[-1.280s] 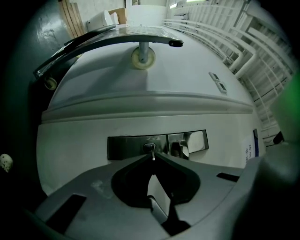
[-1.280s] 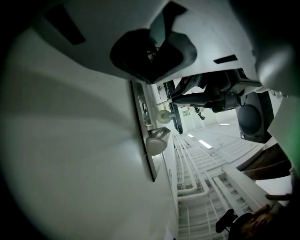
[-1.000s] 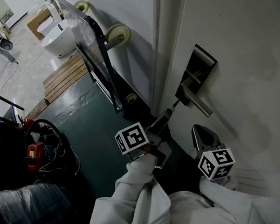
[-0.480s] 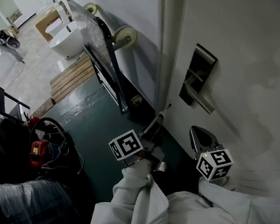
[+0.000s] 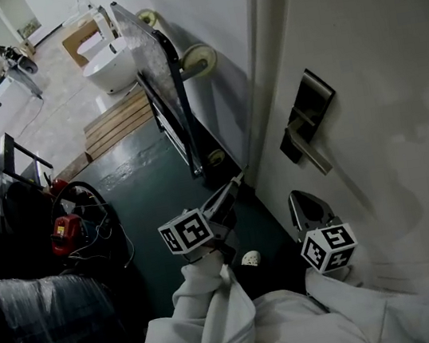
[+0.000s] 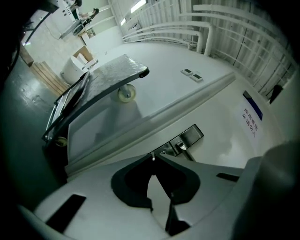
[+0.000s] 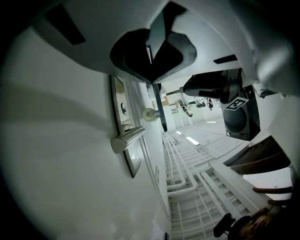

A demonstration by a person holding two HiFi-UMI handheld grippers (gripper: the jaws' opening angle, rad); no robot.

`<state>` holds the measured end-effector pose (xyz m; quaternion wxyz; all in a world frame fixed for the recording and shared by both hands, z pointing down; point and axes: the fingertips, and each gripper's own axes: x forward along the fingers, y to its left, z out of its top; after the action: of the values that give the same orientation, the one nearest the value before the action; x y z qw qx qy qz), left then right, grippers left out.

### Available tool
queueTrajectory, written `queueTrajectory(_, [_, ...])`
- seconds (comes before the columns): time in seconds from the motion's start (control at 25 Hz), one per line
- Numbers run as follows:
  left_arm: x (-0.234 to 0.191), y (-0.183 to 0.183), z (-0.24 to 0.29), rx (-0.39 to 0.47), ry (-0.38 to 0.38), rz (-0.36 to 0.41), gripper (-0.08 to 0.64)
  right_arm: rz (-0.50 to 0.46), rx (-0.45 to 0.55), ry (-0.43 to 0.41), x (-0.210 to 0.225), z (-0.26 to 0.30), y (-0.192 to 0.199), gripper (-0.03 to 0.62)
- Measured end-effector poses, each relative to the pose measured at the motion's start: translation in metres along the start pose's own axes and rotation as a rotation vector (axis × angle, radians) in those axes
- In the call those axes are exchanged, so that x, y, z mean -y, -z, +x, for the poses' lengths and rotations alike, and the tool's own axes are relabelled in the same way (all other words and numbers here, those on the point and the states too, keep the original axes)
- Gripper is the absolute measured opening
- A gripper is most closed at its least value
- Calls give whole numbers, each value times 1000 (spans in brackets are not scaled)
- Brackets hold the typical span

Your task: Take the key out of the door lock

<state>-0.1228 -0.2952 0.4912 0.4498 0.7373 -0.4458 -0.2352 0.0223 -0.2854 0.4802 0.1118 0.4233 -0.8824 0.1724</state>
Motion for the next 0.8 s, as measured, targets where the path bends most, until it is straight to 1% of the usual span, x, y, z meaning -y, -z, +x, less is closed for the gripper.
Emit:
queueTrajectory(0.2, [-8,-7,-22,29,-67,129,26,-32,11,-43,-14,5,-5,52])
queueTrajectory(0.36, [-4,-12,-38,37,-123,301,27,-53,17,-72,-24,10,-10,52])
queueTrajectory(0.44, [-2,-15,-46,44,-145,374,26,-61,20,-90,-29,14,-12,52])
queueTrajectory(0.68, [-1,-22,-68,73,-214,532,26,-86,28,-138,-43,24,-17,52])
queueTrajectory(0.8, [2,-21,-74,74,-225,599,26,-99,33,-157,-46,27,-21,51])
